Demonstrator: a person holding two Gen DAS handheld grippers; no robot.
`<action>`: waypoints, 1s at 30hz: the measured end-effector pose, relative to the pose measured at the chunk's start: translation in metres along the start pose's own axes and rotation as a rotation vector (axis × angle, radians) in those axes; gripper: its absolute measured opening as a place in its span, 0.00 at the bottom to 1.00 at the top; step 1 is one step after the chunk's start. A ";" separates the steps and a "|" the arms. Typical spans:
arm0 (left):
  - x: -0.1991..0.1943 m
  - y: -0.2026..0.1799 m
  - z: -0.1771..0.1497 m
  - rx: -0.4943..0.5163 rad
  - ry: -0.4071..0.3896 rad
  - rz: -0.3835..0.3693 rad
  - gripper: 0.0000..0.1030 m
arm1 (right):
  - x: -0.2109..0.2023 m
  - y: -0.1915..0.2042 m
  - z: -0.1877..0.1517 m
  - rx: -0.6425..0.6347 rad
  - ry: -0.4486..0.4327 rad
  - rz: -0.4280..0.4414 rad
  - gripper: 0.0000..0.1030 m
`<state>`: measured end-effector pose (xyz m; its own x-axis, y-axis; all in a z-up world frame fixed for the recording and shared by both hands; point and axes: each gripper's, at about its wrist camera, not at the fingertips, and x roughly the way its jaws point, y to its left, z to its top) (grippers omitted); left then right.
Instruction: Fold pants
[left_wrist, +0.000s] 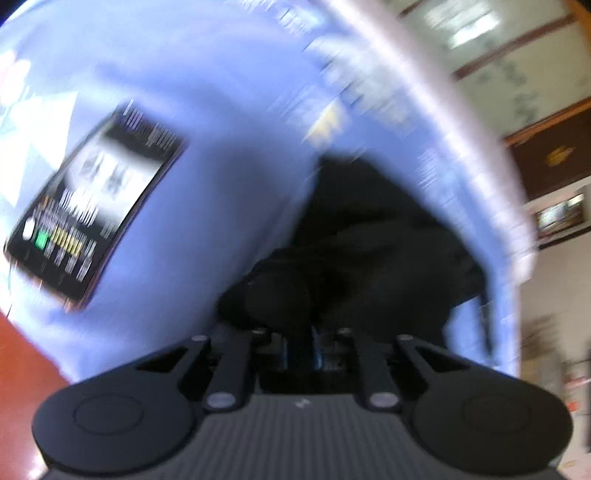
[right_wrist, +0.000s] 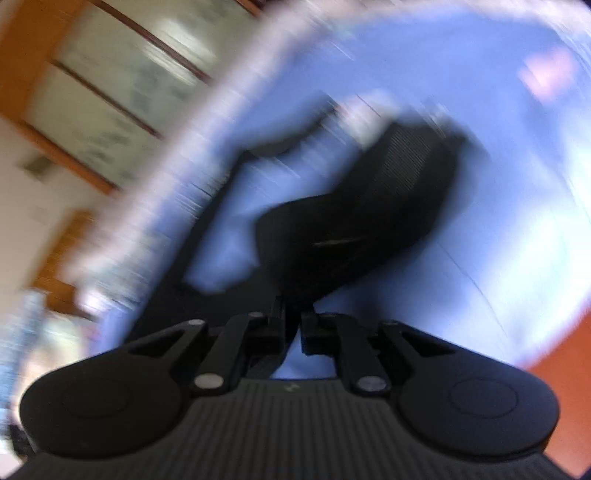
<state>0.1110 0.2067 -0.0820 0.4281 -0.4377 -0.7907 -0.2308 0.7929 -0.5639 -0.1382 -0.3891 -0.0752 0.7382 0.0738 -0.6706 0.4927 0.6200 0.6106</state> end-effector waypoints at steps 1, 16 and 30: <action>0.004 0.007 -0.003 -0.010 0.019 0.023 0.15 | 0.005 -0.008 -0.005 0.013 0.032 -0.054 0.18; -0.042 -0.023 0.024 0.079 -0.223 0.155 0.34 | 0.025 -0.004 0.126 0.096 -0.198 0.090 0.43; 0.075 -0.094 0.034 0.171 -0.075 0.166 0.44 | 0.161 0.013 0.266 -0.022 -0.156 -0.126 0.08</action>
<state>0.1942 0.1134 -0.0802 0.4617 -0.2677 -0.8457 -0.1551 0.9143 -0.3741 0.1099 -0.5771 -0.0629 0.7344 -0.1266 -0.6668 0.5769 0.6340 0.5150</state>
